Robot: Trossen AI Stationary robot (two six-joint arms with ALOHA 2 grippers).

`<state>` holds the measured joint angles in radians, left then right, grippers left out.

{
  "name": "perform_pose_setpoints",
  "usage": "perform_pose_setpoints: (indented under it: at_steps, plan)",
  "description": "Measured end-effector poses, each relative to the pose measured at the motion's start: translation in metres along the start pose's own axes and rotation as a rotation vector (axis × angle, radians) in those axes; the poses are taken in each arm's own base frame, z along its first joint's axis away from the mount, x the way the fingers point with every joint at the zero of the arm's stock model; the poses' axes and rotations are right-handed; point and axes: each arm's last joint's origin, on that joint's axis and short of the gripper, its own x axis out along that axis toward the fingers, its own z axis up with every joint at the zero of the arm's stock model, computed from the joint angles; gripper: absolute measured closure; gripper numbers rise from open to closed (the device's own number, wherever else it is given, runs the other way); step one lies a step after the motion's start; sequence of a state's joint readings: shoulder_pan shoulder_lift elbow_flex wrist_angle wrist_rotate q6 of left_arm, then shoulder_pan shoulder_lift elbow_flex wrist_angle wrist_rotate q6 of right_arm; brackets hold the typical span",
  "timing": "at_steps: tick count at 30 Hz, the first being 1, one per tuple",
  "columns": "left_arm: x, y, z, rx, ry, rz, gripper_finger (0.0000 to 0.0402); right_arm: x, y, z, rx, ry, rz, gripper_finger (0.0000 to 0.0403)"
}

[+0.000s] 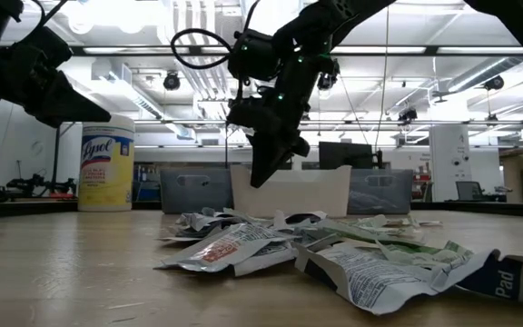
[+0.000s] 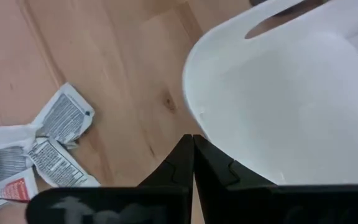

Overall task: Pick & Place First Aid Supplies
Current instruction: Adjust the white bin, then put the alcohol pad into the middle black bin

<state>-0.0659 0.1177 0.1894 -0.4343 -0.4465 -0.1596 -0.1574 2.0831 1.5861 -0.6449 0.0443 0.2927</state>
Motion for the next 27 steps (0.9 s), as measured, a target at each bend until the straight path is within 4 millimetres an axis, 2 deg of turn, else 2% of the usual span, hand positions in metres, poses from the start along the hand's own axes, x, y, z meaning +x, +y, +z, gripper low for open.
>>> perform_pose_setpoints:
  at_steps: [3, 6, 15, 21, 27]
  plan:
    - [0.000, 0.000, 0.000, 0.000, 0.000, 0.000, 0.0349, -0.008, 0.005, 0.000, -0.027, 0.002, 0.054, 0.0394]
    - [0.000, 0.000, 0.000, 0.000, 0.000, 0.000, 0.0349, -0.024, 0.015, 0.000, -0.051, -0.008, 0.102, 0.0394]
    - [0.000, 0.000, 0.000, 0.000, 0.000, 0.000, 0.0348, -0.068, 0.059, -0.026, -0.091, 0.042, 0.136, 0.0394]
    - [0.000, 0.000, 0.000, -0.001, 0.000, 0.000, 0.0349, -0.067, 0.089, -0.056, -0.082, 0.156, 0.125, 0.0394]
    - [0.000, 0.000, 0.000, -0.001, -0.001, 0.000, 0.0349, -0.059, 0.097, -0.073, 0.055, 0.212, 0.094, 0.0394]
